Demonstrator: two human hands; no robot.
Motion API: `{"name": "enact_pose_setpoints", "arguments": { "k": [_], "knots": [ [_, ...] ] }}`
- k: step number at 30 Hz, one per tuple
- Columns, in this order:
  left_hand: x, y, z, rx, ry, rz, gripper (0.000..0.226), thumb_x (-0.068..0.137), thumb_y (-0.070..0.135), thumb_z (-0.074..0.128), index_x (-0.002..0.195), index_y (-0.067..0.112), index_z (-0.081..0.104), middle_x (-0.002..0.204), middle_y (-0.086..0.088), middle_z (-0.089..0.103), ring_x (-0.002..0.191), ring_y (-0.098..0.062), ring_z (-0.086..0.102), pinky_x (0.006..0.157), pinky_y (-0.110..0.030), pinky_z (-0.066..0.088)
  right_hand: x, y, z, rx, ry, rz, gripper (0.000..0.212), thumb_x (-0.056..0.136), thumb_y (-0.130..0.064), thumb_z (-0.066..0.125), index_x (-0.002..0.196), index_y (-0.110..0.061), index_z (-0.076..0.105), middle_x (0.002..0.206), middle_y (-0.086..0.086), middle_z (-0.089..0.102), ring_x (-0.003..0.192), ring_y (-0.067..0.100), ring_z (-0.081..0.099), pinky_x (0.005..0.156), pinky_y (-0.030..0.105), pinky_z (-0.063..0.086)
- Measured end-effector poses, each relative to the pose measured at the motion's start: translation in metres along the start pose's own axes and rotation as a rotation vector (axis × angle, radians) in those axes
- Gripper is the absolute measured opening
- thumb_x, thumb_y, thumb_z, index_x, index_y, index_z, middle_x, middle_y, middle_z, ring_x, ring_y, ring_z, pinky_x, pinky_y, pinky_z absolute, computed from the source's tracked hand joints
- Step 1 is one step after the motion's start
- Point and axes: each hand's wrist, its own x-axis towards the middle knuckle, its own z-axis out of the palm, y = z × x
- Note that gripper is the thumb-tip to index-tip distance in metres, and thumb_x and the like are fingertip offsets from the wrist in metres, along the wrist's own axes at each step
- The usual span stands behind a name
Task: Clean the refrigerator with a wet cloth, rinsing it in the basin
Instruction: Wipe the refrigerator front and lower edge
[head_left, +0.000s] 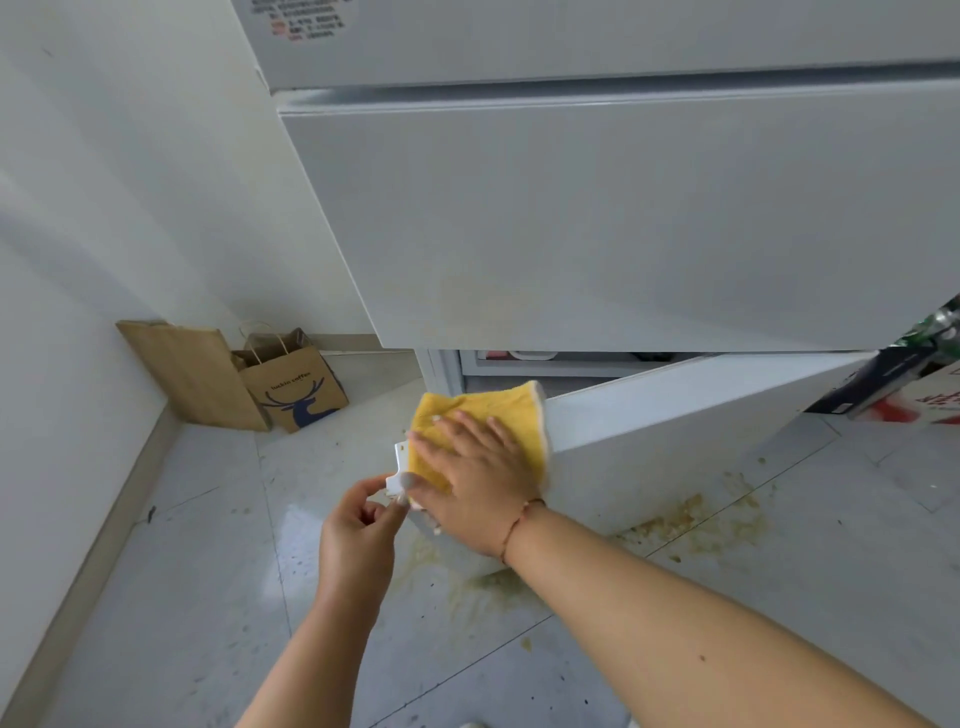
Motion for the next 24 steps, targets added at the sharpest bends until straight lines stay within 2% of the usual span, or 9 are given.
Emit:
{"name": "enact_pose_setpoints", "arguments": {
  "k": [2,4,6,9,14,17,19,22,24],
  "knots": [
    [0.004,-0.003,-0.003,0.029,-0.023,-0.018,0.003,0.088,0.004,0.060,0.087,0.002,0.059,0.060,-0.005,0.035,0.057,-0.017,0.030,0.051,-0.028,0.028,0.015,-0.017,0.004,-0.054,-0.068,-0.071,0.071,0.086,-0.071,-0.002,0.147,-0.043,0.021,0.159,-0.008,0.011,0.147,0.014,-0.002,0.117,0.040,-0.010],
    [0.009,-0.004,-0.005,0.037,-0.030,-0.035,0.010,0.087,0.000,0.058,0.084,-0.008,0.054,0.063,-0.008,0.036,0.058,-0.018,0.029,0.051,-0.029,0.027,0.021,-0.022,0.004,-0.098,-0.083,-0.144,0.065,0.090,-0.063,0.002,0.145,-0.041,0.030,0.159,-0.010,0.014,0.147,0.014,0.001,0.117,0.042,-0.007],
    [0.011,-0.001,-0.007,0.045,-0.040,-0.026,0.005,0.087,0.001,0.059,0.085,0.003,0.063,0.063,-0.006,0.036,0.057,-0.016,0.030,0.050,-0.028,0.029,0.019,-0.017,0.000,-0.091,-0.062,-0.202,0.065,0.092,-0.060,0.003,0.144,-0.038,0.035,0.158,-0.012,0.017,0.146,0.012,0.004,0.118,0.040,-0.006],
    [0.014,0.007,-0.008,0.022,-0.066,-0.011,0.015,0.088,0.012,0.066,0.094,0.025,0.068,0.063,-0.003,0.035,0.057,-0.015,0.031,0.048,-0.027,0.029,0.010,0.010,-0.005,-0.086,0.012,-0.219,0.068,0.089,-0.060,0.000,0.146,-0.037,0.031,0.157,-0.014,0.019,0.147,0.009,0.005,0.117,0.036,-0.006],
    [0.029,0.017,-0.003,0.002,-0.072,-0.017,0.015,0.092,0.020,0.062,0.104,0.028,0.065,0.066,-0.006,0.036,0.057,-0.018,0.031,0.048,-0.029,0.030,-0.016,0.088,-0.033,-0.147,0.108,-0.008,0.082,0.078,-0.070,-0.009,0.148,-0.039,0.020,0.158,-0.017,0.009,0.146,0.006,-0.003,0.116,0.032,-0.010],
    [0.036,0.014,0.001,0.009,-0.034,0.000,0.019,0.092,0.022,0.061,0.110,0.027,0.061,0.068,-0.008,0.039,0.061,-0.020,0.034,0.051,-0.032,0.033,-0.027,0.122,-0.045,-0.195,0.106,0.049,0.085,0.073,-0.079,0.005,0.149,-0.040,0.016,0.158,-0.018,0.005,0.146,0.005,-0.005,0.116,0.029,-0.011],
    [0.039,0.010,0.004,-0.009,-0.014,0.020,0.020,0.092,0.021,0.061,0.112,0.025,0.061,0.067,-0.006,0.039,0.062,-0.020,0.035,0.053,-0.032,0.032,-0.031,0.142,-0.046,-0.181,0.147,0.046,0.086,0.074,-0.082,0.018,0.148,-0.038,0.024,0.157,-0.015,0.015,0.146,0.007,0.003,0.117,0.030,-0.006],
    [0.041,0.008,0.006,-0.004,0.013,0.040,0.020,0.092,0.023,0.061,0.113,0.023,0.059,0.067,-0.006,0.042,0.064,-0.020,0.039,0.056,-0.034,0.035,-0.038,0.166,-0.047,-0.065,0.289,0.017,0.065,0.081,-0.061,0.043,0.136,-0.027,0.051,0.145,-0.003,0.045,0.139,0.018,0.033,0.114,0.038,0.014],
    [0.042,0.008,0.008,-0.015,0.022,0.036,0.027,0.092,0.025,0.061,0.118,0.019,0.059,0.068,-0.006,0.045,0.067,-0.021,0.043,0.065,-0.038,0.040,-0.042,0.181,-0.046,0.007,0.425,-0.008,0.049,0.077,-0.042,0.063,0.121,-0.020,0.065,0.130,0.003,0.060,0.128,0.023,0.049,0.108,0.045,0.027]
  ]
}}
